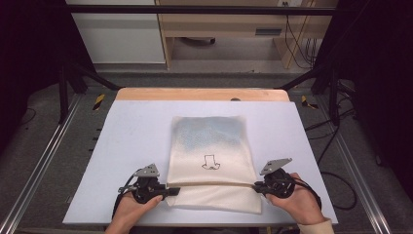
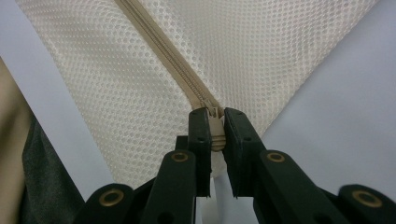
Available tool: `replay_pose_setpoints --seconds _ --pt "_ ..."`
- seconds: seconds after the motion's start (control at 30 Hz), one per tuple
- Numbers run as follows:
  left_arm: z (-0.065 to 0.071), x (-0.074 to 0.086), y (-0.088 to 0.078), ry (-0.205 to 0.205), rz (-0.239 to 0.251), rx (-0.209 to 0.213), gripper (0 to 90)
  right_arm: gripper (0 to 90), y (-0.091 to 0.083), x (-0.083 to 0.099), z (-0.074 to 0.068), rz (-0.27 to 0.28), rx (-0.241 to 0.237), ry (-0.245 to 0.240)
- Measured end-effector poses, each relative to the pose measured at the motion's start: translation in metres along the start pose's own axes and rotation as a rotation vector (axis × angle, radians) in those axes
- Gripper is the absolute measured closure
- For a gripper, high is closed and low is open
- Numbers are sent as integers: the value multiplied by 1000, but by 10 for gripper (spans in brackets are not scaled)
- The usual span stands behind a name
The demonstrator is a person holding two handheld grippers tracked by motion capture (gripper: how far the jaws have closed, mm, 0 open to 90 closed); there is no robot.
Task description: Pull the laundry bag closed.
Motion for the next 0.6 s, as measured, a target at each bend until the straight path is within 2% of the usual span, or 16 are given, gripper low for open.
replay_pose_setpoints --seconds 0.47,0.6 --pt "-2 -3 -4 -3 15 -11 845 818 0 3 2 -7 2 20" --pt "-2 -3 -3 -3 13 -9 844 818 -1 5 2 -6 0 7"
Point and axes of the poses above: each handheld gripper's, and its own axes: y roughly forward along the jaws, x roughly out of its underside, z roughly to its right, the point moved 6 cm from there along y, roughly forward along the jaws, and after that the axes turned 5 degrees about -x, right-handed, at the moved point
